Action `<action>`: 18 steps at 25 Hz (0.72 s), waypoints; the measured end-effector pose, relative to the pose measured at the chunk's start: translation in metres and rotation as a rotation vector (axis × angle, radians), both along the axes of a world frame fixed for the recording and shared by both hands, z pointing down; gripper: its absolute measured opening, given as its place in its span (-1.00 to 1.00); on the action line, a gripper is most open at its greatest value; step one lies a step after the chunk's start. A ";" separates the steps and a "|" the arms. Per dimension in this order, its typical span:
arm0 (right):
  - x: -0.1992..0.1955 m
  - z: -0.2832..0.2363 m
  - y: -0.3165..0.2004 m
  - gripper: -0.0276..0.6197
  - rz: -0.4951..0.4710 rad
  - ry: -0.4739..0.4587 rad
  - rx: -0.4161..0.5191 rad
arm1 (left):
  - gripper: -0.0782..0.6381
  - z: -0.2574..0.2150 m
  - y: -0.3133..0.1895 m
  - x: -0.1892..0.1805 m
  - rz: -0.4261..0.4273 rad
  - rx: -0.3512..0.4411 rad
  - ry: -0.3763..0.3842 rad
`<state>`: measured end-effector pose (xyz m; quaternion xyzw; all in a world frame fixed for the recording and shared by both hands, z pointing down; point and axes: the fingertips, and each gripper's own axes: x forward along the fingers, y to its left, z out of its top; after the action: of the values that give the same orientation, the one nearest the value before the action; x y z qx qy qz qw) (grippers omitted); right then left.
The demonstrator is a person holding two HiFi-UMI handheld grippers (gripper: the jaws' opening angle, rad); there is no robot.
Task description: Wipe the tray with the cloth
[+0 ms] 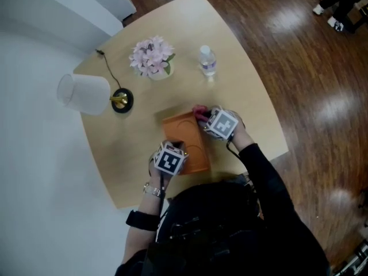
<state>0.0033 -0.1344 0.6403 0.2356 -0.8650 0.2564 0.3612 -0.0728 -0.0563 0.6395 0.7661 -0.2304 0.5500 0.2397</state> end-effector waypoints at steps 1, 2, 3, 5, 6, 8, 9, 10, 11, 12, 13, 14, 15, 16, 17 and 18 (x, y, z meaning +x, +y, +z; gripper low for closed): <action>-0.001 -0.001 0.006 -0.63 -0.010 -0.006 -0.002 | -0.77 0.000 0.000 -0.001 -0.004 0.004 -0.002; -0.002 -0.002 0.014 -0.63 -0.025 -0.007 -0.005 | -0.77 0.000 0.000 -0.001 -0.007 0.005 -0.001; -0.004 -0.002 0.023 -0.63 -0.045 -0.003 -0.009 | -0.77 -0.001 0.000 -0.002 -0.010 0.005 0.001; -0.005 -0.001 0.047 -0.63 -0.086 0.005 -0.028 | -0.77 0.000 0.001 -0.002 -0.012 0.002 0.003; -0.005 0.001 0.060 -0.63 -0.104 0.009 -0.040 | -0.77 0.000 0.000 -0.003 -0.013 0.002 0.003; -0.003 0.004 0.088 -0.63 -0.135 0.011 -0.065 | -0.77 0.001 -0.001 -0.003 -0.016 0.005 0.006; -0.005 0.003 0.103 -0.63 -0.154 -0.003 -0.079 | -0.77 0.001 -0.001 -0.004 -0.018 0.005 0.008; -0.008 0.002 0.119 -0.63 -0.175 -0.022 -0.096 | -0.77 0.001 -0.001 -0.004 -0.020 0.004 0.011; -0.010 0.002 0.136 -0.63 -0.194 -0.038 -0.117 | -0.77 0.001 -0.001 -0.004 -0.021 0.002 0.014; -0.012 0.003 0.152 -0.63 -0.212 -0.048 -0.138 | -0.77 0.002 -0.001 -0.004 -0.021 0.002 0.016; -0.013 0.005 0.168 -0.63 -0.229 -0.055 -0.159 | -0.77 0.002 -0.001 -0.003 -0.019 0.002 0.019; -0.014 0.007 0.183 -0.63 -0.245 -0.061 -0.180 | -0.77 0.002 -0.001 -0.003 -0.018 0.003 0.020; -0.014 0.010 0.197 -0.63 -0.261 -0.065 -0.199 | -0.77 0.002 0.000 -0.003 -0.017 0.005 0.018; -0.015 0.012 0.209 -0.63 -0.276 -0.068 -0.214 | -0.77 0.002 0.001 -0.003 -0.016 0.007 0.016; -0.015 0.014 0.220 -0.63 -0.290 -0.070 -0.225 | -0.77 0.003 0.001 -0.003 -0.015 0.011 0.012; -0.015 0.016 0.228 -0.63 -0.304 -0.069 -0.235 | -0.77 0.003 0.001 -0.003 -0.014 0.015 0.008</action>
<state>-0.0116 0.0941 0.6565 0.0494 -0.8666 0.3063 0.3908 -0.0758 -0.0550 0.6421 0.7684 -0.2391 0.5436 0.2386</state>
